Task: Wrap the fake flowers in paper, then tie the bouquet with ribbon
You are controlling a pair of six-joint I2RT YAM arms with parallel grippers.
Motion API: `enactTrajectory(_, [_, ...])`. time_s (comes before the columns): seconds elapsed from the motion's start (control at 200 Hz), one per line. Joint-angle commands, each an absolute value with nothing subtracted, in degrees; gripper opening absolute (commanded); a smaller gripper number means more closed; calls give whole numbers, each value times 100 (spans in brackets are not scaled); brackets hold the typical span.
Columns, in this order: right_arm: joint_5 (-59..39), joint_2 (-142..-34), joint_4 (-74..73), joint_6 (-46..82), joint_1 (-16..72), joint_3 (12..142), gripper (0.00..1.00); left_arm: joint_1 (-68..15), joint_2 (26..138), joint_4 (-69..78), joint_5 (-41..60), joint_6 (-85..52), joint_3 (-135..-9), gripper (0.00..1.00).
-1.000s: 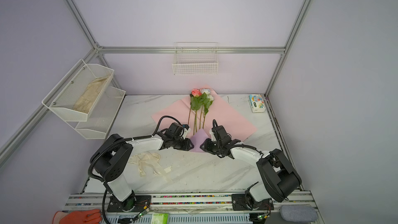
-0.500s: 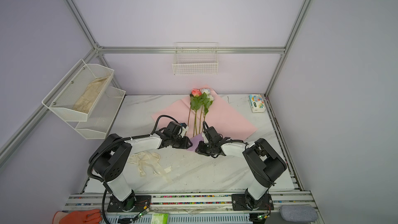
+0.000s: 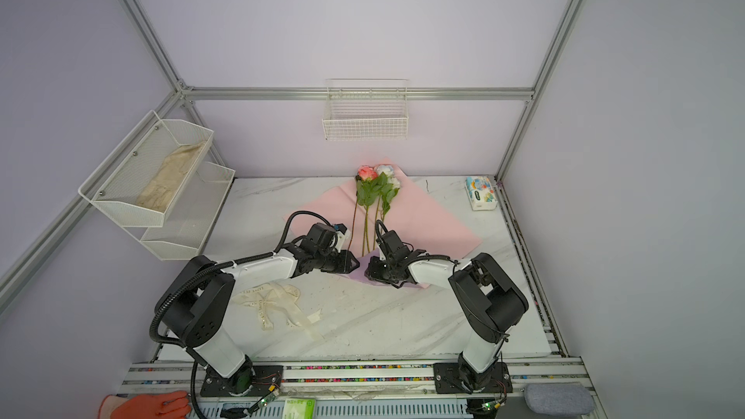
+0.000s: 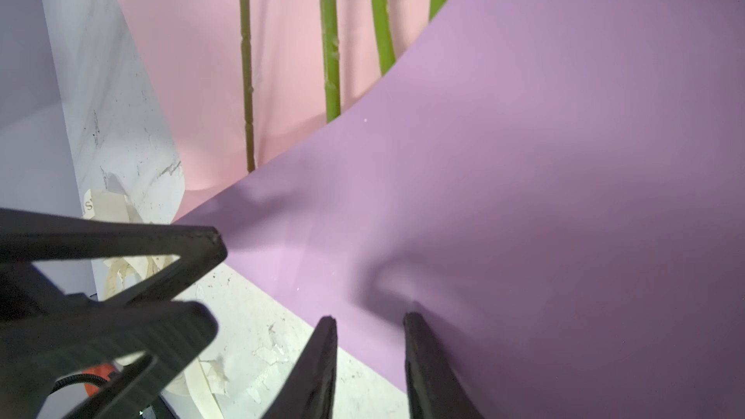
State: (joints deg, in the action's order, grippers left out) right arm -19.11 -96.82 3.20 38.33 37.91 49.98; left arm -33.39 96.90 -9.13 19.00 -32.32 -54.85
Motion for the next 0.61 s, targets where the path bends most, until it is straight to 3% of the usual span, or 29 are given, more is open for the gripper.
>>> enactTrajectory(0.0, [-1785, -9240, 649, 3974, 3797, 4879, 35, -3288, 9861, -792, 2007, -3214, -5459, 31])
enactTrajectory(0.385, [-1124, -8219, 1933, 4331, 3721, 4214, 36, -3243, 9880, -795, 1758, -3339, -5159, 23])
enactTrajectory(0.6, [-1186, -8333, 2029, 3978, 2999, 4190, 33, -3208, 9853, -811, 1700, -3438, -4989, 20])
